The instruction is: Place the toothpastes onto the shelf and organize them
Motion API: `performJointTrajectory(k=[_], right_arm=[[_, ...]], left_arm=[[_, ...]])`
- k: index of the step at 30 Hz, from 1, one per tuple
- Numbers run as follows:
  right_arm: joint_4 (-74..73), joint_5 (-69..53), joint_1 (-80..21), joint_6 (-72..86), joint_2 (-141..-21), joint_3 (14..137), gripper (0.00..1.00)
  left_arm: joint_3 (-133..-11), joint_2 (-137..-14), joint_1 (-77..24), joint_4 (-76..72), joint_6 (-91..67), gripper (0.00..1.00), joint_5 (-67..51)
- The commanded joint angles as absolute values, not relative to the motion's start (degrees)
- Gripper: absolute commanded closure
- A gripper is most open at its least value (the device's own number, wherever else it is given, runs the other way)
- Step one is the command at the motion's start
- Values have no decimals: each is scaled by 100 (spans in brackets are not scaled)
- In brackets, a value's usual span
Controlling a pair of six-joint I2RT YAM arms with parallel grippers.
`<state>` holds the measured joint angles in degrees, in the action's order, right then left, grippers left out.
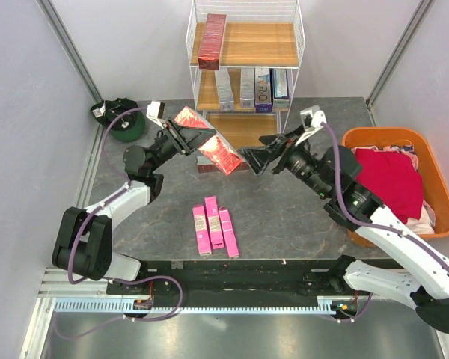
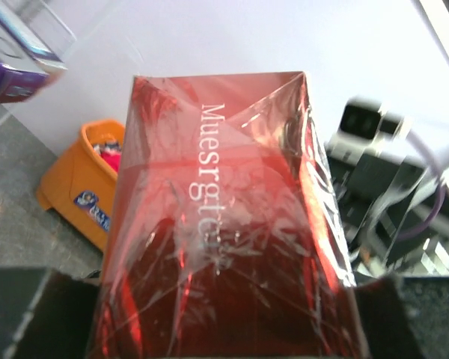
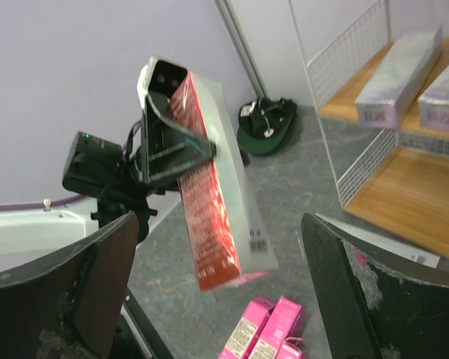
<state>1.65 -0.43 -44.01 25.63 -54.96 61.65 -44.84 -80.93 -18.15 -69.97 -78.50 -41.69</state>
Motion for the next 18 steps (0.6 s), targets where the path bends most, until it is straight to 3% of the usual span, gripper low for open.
performJointTrajectory(k=[1, 18], right_arm=[[456, -544, -4412, 2847, -5747, 5881, 2], [2090, -1397, -4316, 3717, -6477, 5309, 7]], left_arm=[[-4298, -7840, -1574, -9149, -8998, 57, -3340], [-4474, -7963, -1433, -9404, -9439, 58, -3551]])
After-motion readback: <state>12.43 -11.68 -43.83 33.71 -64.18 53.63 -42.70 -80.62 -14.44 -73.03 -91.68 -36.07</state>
